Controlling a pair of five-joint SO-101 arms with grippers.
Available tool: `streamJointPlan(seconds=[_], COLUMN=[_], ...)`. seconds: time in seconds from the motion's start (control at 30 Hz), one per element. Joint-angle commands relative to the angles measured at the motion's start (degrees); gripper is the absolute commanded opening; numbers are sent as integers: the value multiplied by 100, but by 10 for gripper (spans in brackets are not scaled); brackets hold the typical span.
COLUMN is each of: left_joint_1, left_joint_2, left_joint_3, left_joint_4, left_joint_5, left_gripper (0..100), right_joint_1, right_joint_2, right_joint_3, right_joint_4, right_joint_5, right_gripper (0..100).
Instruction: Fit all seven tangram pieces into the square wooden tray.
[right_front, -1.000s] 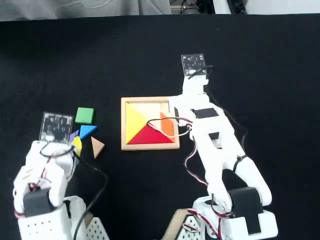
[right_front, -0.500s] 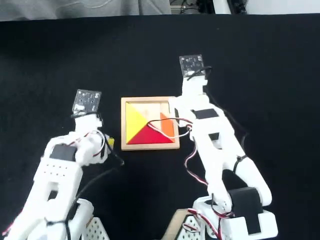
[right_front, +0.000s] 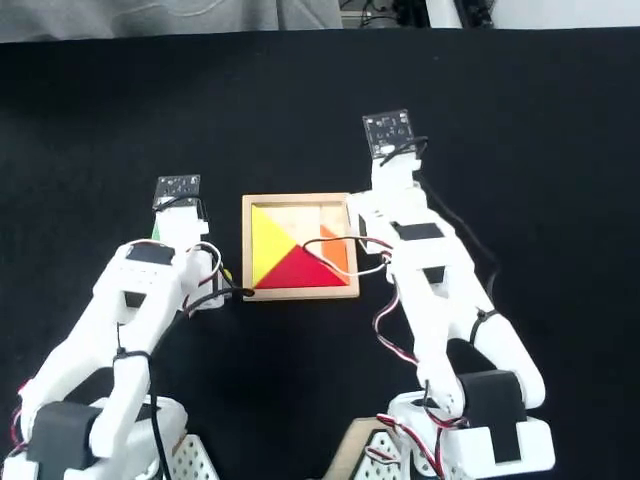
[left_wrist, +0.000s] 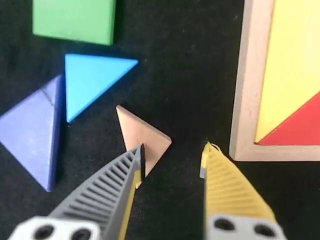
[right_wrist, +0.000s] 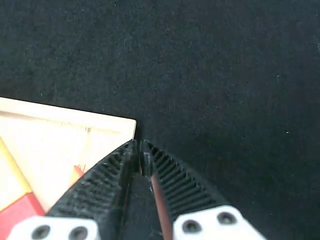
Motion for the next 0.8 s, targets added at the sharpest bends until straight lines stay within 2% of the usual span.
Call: streamJointPlan(seconds=[0.0,0.17,0.27,0.57,0.77], left_joint_1=[-154,-611,-734,-611,-31], left_joint_2=[44,62,62,-193,-352], left_joint_3=[-277,-180,-48,-303,-145], left_joint_4=[-97,-369,-536,-246,70], left_joint_5=[18,0,-281,-334,167], left_gripper=[198,198,198,198,198], right_joint_1=[44,44,35,35,35], right_joint_2=[-22,-22,-22,-22,-22], right_joint_3=[-40,-40,-40,-40,-40], right_joint_4=[-114,-114,-114,-114,-114], right_joint_5=[62,62,62,62,70], right_gripper=[15,15,15,15,15])
